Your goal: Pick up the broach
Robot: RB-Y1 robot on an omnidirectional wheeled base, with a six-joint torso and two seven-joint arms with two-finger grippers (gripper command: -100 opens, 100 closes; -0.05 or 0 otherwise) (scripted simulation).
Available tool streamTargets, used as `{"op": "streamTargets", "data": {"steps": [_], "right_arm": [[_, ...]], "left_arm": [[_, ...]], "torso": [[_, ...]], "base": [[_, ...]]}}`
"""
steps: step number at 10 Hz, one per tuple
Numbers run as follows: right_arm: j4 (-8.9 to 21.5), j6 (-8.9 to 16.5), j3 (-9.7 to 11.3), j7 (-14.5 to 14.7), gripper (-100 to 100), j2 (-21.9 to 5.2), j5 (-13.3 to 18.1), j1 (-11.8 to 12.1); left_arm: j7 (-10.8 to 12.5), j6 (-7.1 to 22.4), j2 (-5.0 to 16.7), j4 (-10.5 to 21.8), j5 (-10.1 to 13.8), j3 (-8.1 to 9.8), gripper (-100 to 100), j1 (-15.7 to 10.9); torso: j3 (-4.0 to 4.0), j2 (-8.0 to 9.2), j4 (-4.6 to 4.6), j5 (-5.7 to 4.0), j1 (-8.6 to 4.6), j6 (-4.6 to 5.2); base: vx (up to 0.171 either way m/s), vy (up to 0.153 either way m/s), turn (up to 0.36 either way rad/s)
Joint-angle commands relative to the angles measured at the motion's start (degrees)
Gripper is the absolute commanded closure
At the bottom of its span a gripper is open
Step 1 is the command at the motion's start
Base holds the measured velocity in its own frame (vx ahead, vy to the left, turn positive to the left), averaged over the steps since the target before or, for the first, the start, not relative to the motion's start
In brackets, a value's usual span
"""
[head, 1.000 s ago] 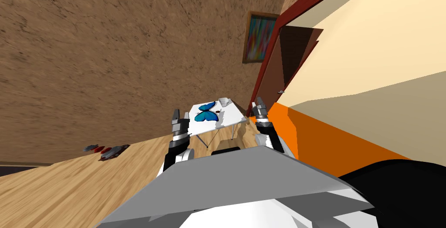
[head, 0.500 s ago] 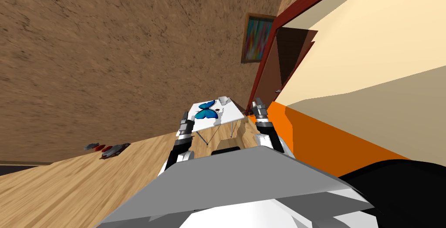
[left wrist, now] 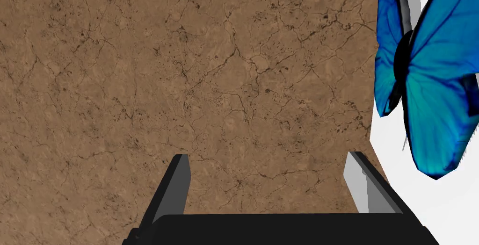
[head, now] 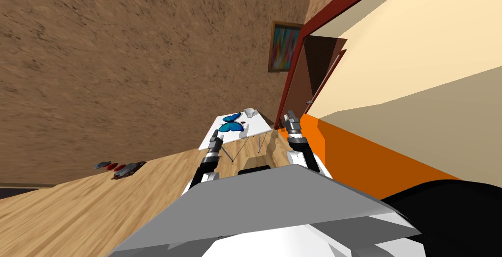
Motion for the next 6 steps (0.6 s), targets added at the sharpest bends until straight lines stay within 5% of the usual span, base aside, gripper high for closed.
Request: {"op": "streamTargets", "data": {"steps": [1, 6], "right_arm": [[0.0, 0.0, 0.0, 0.0, 0, 0.0, 0.0, 0.0], [0.0, 0.0, 0.0, 0.0, 0, 0.0, 0.0, 0.0]], "left_arm": [[0.5, 2.9, 1.6, 2.2, 1.4, -0.68, -100, -0.3], [1.2, 10.4, 4.6, 6.9, 4.4, -1.81, -100, -1.1]], "torso": [[0.00, 0.00, 0.00, 0.00, 0.00, 0.00], [0.06, 0.11, 0.02, -0.02, -0.14, 0.01]], "base": [[-0.049, -0.038, -0.061], [-0.067, -0.046, -0.049]]}}
